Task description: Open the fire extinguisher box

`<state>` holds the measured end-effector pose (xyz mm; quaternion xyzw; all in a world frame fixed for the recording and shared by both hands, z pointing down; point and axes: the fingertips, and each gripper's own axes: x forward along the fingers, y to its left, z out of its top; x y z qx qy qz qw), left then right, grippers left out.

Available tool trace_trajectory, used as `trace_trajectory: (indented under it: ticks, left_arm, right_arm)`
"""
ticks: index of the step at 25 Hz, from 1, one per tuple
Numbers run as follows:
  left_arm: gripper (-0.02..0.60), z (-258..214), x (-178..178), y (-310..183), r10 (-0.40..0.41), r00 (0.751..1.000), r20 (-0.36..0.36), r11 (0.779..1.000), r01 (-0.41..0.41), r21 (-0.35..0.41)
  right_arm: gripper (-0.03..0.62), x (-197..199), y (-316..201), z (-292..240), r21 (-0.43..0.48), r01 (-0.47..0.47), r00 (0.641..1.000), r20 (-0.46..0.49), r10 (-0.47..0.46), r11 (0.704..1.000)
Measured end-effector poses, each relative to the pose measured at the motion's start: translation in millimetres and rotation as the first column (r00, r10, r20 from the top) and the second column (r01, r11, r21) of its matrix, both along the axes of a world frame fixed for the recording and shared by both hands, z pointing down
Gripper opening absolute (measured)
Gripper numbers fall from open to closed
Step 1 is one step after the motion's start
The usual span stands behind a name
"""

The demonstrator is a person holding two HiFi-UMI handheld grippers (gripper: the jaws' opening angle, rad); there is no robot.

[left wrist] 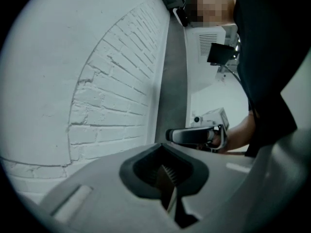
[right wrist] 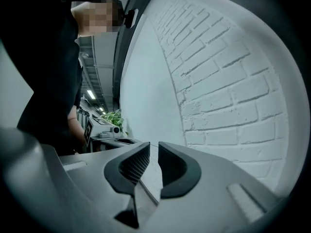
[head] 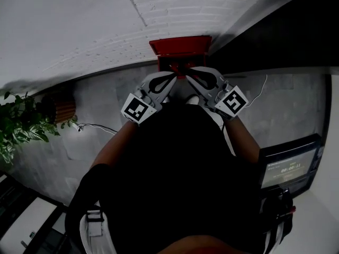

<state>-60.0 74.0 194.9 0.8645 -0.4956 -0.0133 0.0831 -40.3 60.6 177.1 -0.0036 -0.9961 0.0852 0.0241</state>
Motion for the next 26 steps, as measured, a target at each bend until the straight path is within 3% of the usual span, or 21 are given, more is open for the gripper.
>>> trace_trajectory:
  ticks: [26]
  left_arm:
    - [0.002,-11.8,0.8,-4.1,0.007,1.000,0.001,1.000,-0.007,0.016]
  right_arm:
    - [0.027,-0.1,-2.5,-10.7,0.032,-0.010,1.000,0.000,0.010,0.999]
